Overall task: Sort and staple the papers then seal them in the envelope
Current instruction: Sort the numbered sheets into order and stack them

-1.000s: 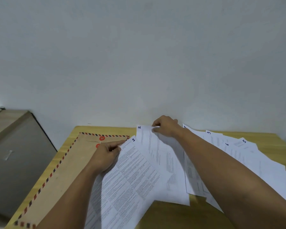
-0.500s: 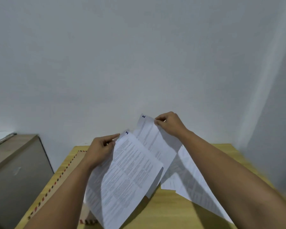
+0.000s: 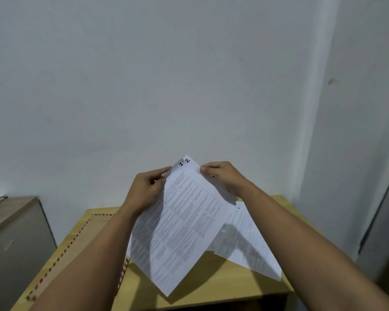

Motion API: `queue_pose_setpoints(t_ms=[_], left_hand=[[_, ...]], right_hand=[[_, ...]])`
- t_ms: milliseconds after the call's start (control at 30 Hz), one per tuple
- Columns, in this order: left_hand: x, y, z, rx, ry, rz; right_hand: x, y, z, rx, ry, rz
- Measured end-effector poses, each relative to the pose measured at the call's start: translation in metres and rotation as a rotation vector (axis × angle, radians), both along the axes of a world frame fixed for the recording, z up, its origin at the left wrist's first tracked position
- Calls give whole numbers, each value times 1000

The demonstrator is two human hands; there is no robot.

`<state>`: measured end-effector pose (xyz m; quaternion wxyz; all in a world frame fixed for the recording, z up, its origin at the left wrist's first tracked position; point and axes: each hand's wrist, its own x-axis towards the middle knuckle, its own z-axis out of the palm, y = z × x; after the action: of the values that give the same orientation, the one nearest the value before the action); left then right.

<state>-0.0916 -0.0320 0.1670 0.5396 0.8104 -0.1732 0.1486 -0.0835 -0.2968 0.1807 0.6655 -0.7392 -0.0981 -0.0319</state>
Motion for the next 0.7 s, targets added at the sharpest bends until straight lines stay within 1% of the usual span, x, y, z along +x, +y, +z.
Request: queue_pose_setpoints(t_ms=[100,200,300,433,567,700], left_hand=[[-2,-10,-1,-6,-19,-5],[-2,-17,-4,-4,-24,-10],[1,-21,-9,-2,-16,-7],[5,-23,-17,-11,-1,-7],[13,-23,-27,-13,-10,33],[21,-21,-39,27,81,39]], right_hand=[[-5,-3,0,7,71,38],[-6,-4,-5,42,101,40],[-5,-4,-10,62,92,51],[-3,-5,-18,1,53,42],[-2,-5,-25,14,46,31],[0,-5,-37,53,63,9]])
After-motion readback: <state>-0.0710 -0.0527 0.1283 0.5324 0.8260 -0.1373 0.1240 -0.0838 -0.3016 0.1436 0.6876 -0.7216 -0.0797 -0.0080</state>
